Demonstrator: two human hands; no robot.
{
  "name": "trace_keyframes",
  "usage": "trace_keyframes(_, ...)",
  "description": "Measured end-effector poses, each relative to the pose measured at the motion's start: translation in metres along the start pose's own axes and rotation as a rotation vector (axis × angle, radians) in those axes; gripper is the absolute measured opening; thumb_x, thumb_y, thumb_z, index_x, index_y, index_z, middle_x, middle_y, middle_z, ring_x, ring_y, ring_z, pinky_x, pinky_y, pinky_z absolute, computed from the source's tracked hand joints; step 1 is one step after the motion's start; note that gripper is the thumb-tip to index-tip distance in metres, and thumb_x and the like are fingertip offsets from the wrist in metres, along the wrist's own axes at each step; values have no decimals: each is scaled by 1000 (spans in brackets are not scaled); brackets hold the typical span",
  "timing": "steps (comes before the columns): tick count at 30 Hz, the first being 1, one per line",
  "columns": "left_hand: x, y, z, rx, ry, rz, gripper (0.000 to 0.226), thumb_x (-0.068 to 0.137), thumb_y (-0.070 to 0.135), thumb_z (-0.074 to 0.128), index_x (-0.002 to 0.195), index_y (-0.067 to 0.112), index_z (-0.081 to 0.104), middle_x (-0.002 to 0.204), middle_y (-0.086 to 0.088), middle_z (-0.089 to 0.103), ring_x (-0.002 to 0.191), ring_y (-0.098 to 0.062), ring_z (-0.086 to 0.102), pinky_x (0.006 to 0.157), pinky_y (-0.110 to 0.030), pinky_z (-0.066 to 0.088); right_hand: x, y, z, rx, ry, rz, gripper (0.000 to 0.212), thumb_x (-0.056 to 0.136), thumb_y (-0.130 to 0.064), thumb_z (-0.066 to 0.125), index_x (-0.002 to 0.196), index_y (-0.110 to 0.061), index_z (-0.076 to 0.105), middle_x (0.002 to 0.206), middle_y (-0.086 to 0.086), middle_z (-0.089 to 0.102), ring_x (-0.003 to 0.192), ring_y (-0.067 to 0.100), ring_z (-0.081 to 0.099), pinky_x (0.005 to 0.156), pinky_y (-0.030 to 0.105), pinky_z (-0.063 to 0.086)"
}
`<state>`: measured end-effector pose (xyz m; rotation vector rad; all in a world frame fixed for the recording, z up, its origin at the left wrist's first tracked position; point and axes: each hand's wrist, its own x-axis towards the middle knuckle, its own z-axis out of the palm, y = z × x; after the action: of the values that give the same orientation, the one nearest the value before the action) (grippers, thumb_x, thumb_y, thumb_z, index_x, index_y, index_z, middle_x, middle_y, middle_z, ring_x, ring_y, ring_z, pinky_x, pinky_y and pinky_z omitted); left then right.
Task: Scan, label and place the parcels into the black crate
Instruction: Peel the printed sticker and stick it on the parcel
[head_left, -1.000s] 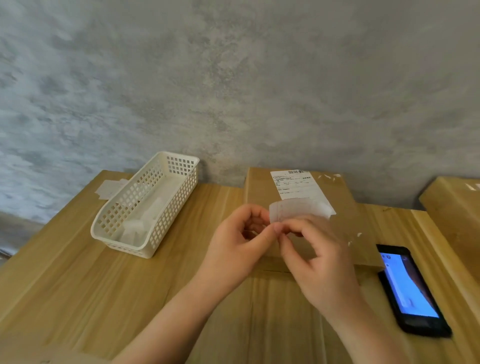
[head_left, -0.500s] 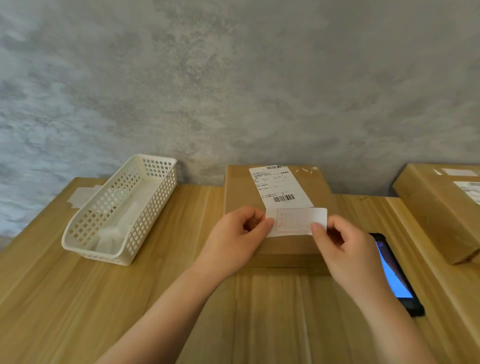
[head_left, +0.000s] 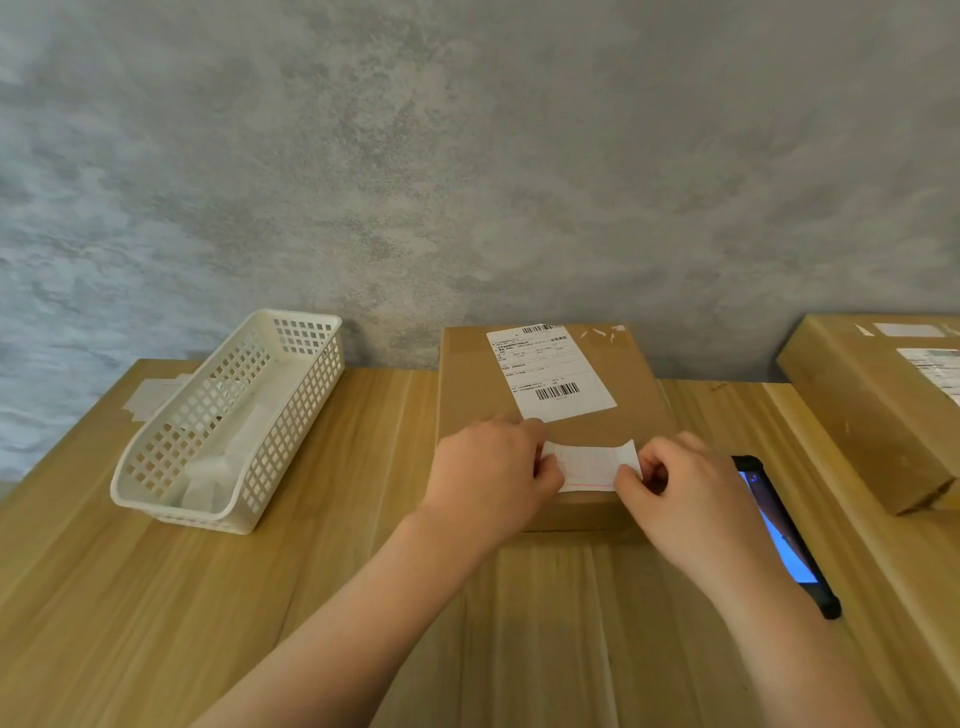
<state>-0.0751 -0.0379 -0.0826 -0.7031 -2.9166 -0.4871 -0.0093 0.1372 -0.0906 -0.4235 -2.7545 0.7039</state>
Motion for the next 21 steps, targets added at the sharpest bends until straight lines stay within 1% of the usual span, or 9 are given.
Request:
trace_keyframes(5,4,2,1,64,-30,21,22,92,40,47,82,21,45,88,3,55,73,-19,46,54,-30,32,0,3,4,6,27,-16,28,85,-27,67,67,-15,50,73,-5,48,75,17,46,52,26,28)
trace_keyframes(7,4,2,1,59,-31,11,22,92,41,49,90,20,43,95,2,54,76,-21,51,58,-32,39,-2,4,4,26,43,10,22,84,-29,71,83,-17,52,81,-7,50,80,17,47,53,22,28)
trace_keyframes(10,2,-2,0,-28,21,18,32,90,39,54,113,19,42,109,3,49,80,-22,58,62,-36,50,-6,8,6,57,133,-21,34,83,-21,73,112,-16,54,100,-2,54,92,18,49,60,14,31)
trace_keyframes(11,1,-4,1,-61,44,55,35,91,37,55,119,20,43,113,3,48,80,-21,59,61,-36,51,-8,10,7,45,185,-78,36,85,-14,71,118,-14,56,105,2,57,95,19,51,66,15,36)
trace_keyframes(13,-3,-10,4,-82,96,208,32,92,29,54,123,23,48,119,5,52,86,-21,60,63,-36,50,-10,17,11,8,256,-221,35,89,-5,63,123,-12,60,115,5,62,104,24,56,77,28,47)
trace_keyframes(14,-6,-14,6,-51,119,298,28,92,27,52,120,25,54,119,7,57,90,-21,61,68,-37,50,-10,21,13,-3,253,-296,33,92,-7,59,124,-12,61,119,3,63,107,25,57,83,35,49)
trace_keyframes(16,-13,-22,12,12,133,418,26,96,31,47,116,29,63,118,12,65,102,-18,62,81,-39,48,-12,29,16,-33,169,-385,36,98,-26,50,130,-17,61,131,-3,62,119,23,55,98,41,45)
trace_keyframes(18,-20,-30,17,12,113,432,32,98,37,43,122,31,64,126,15,65,115,-13,59,94,-38,43,-17,37,20,-78,73,-397,47,99,-43,40,137,-21,56,141,-9,54,133,18,45,111,41,35)
trace_keyframes(21,-30,-39,20,54,83,431,41,98,42,42,135,30,58,141,13,57,128,-12,52,107,-37,34,-20,47,23,-125,21,-401,55,100,-50,32,146,-23,47,151,-13,40,144,15,33,117,40,25)
